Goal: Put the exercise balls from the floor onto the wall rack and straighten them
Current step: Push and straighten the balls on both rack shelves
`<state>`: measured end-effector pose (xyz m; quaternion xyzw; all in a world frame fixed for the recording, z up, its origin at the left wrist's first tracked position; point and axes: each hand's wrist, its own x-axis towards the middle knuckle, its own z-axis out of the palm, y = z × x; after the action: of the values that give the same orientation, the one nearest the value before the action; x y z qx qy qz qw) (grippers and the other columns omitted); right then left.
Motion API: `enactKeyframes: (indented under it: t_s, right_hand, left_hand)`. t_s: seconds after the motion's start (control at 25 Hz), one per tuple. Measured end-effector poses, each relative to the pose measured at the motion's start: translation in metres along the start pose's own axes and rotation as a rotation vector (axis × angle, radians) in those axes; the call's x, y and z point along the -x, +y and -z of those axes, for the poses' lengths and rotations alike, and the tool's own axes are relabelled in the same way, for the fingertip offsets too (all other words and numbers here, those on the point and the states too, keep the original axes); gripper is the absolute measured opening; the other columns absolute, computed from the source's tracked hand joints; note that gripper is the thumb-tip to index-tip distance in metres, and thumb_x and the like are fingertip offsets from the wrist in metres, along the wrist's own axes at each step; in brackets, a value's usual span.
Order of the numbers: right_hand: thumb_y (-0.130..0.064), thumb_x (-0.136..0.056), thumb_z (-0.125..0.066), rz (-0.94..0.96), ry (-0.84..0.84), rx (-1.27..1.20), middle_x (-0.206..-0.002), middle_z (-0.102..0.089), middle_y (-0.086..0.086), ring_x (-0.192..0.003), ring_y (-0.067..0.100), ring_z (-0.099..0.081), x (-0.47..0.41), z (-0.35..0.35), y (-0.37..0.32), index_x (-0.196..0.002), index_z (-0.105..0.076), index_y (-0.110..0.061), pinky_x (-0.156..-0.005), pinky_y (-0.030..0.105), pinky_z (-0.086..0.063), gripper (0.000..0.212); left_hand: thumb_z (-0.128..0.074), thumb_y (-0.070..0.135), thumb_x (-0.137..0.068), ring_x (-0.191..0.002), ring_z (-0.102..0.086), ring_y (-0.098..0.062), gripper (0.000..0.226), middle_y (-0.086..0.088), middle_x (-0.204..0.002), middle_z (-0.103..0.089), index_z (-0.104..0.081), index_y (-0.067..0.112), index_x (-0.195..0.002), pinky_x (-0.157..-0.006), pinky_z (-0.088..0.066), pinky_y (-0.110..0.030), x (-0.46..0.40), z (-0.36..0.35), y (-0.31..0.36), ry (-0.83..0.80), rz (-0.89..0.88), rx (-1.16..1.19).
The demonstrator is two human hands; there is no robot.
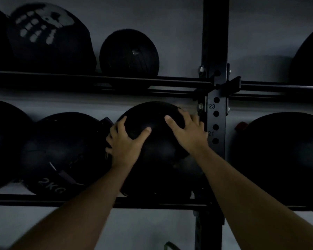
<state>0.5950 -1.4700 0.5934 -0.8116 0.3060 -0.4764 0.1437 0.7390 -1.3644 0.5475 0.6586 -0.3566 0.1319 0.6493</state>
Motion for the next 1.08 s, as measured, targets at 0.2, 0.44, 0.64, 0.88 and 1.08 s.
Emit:
enactKeyframes:
  t_s: [0.2, 0.44, 0.64, 0.88, 1.08]
  right_hand:
    - [-0.081, -0.091, -0.037, 0.116, 0.035, 0.139, -0.165, -0.034, 0.008, -0.153, 0.038, -0.029, 0.028, 0.010, 0.014, -0.160, -0.031, -0.041, -0.123, 0.061, -0.023, 0.080]
    - [-0.083, -0.092, -0.034, 0.108, -0.062, 0.105, -0.178, -0.011, 0.006, -0.164, 0.037, -0.010, -0.001, 0.010, 0.010, -0.164, -0.014, -0.051, -0.128, 0.065, -0.016, 0.081]
    - [-0.081, -0.093, -0.031, 0.084, 0.104, 0.019, -0.175, -0.023, 0.003, -0.161, 0.033, -0.018, 0.013, -0.016, 0.013, -0.163, -0.020, -0.047, -0.127, 0.062, -0.021, 0.079]
    - [-0.073, -0.098, -0.036, 0.039, 0.157, 0.042, -0.177, -0.018, 0.007, -0.163, 0.032, -0.012, 0.054, -0.026, 0.005, -0.167, -0.017, -0.040, -0.130, 0.059, -0.013, 0.079]
    - [-0.078, -0.096, -0.033, 0.080, 0.095, 0.167, -0.178, -0.010, 0.010, -0.164, 0.036, -0.007, 0.070, -0.024, 0.005, -0.169, -0.007, -0.036, -0.129, 0.058, -0.010, 0.088]
  left_hand:
    - [-0.054, 0.065, -0.082, -0.154, -0.024, -0.032, 0.081, -0.002, -0.169, -0.026, -0.034, 0.040, -0.156, -0.124, -0.020, -0.062, -0.017, 0.030, -0.006, -0.142, -0.076, 0.002]
    - [-0.035, 0.090, -0.075, -0.159, -0.010, -0.037, 0.097, -0.004, -0.174, -0.016, -0.025, 0.041, -0.159, -0.123, -0.008, -0.069, 0.036, -0.021, 0.014, 0.146, -0.035, -0.096]
    - [-0.041, 0.085, -0.075, -0.152, -0.027, -0.041, 0.095, -0.010, -0.165, -0.036, -0.037, 0.032, -0.153, -0.116, -0.022, -0.071, 0.017, -0.029, 0.005, 0.269, -0.120, -0.225]
    - [-0.047, 0.081, -0.075, -0.152, -0.027, -0.035, 0.090, -0.004, -0.164, -0.038, -0.040, 0.033, -0.151, -0.119, -0.018, -0.066, 0.016, -0.016, -0.006, 0.210, -0.200, -0.138]
    - [-0.044, 0.083, -0.074, -0.157, -0.017, -0.030, 0.095, 0.000, -0.169, -0.027, -0.030, 0.038, -0.156, -0.122, -0.012, -0.065, 0.011, 0.005, -0.006, 0.041, -0.171, -0.093]
